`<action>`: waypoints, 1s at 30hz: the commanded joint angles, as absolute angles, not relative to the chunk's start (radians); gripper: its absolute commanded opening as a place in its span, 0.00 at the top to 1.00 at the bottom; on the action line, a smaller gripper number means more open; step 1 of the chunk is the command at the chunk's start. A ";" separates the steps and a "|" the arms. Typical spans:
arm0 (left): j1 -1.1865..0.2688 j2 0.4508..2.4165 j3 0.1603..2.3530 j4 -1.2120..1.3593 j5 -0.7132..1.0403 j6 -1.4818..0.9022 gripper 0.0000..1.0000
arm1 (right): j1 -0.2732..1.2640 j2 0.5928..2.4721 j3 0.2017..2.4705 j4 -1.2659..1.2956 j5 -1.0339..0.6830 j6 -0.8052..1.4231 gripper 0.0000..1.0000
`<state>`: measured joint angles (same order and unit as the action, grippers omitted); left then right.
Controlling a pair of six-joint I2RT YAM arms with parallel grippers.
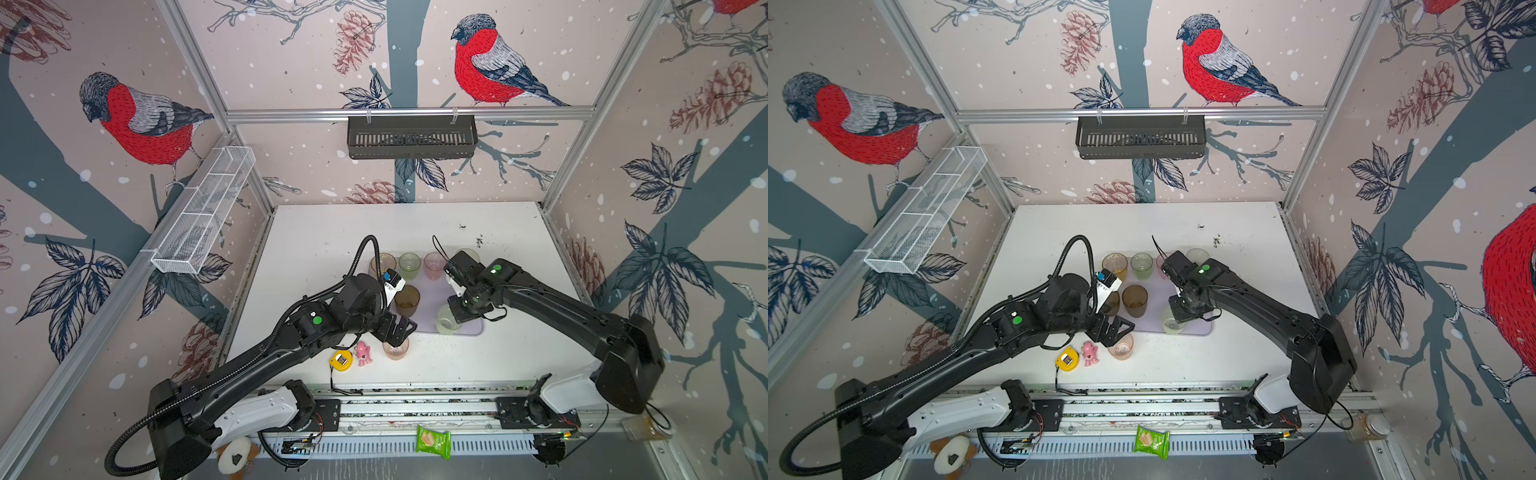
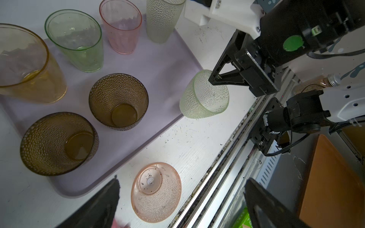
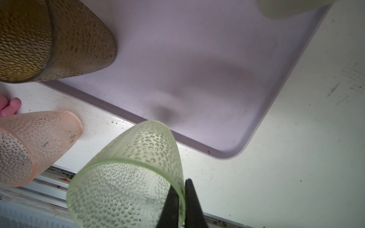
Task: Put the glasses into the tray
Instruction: 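Lift the pale green glass and carry it over the tray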
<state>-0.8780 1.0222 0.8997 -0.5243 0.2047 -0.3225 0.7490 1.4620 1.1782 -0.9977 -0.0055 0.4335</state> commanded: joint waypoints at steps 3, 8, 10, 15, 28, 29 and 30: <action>-0.879 1.007 0.892 -0.496 0.189 -0.324 0.02 | 0.743 1.488 1.224 -1.024 0.025 0.405 0.97; -0.879 0.996 0.881 -0.497 0.189 -0.332 0.02 | 0.725 1.513 1.254 -1.020 0.030 0.394 0.97; -0.879 0.993 0.880 -0.497 0.186 -0.331 0.02 | 0.720 1.524 1.267 -1.018 0.034 0.389 0.97; -0.879 0.986 0.879 -0.500 0.182 -0.333 0.02 | 0.714 1.552 1.301 -1.014 0.042 0.379 0.97; -0.879 0.974 0.879 -0.512 0.169 -0.338 0.02 | 0.706 1.622 1.345 -1.002 0.059 0.359 0.97; -0.879 0.973 0.879 -0.512 0.168 -0.338 0.02 | 0.704 1.626 1.346 -0.998 0.058 0.356 0.97; -0.879 0.973 0.877 -0.512 0.166 -0.338 0.02 | 0.704 1.631 1.348 -0.996 0.056 0.356 0.97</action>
<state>-0.8780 0.9783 0.8772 -0.5285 0.1802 -0.3374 0.7052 1.6222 1.3380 -1.0016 0.0448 0.3660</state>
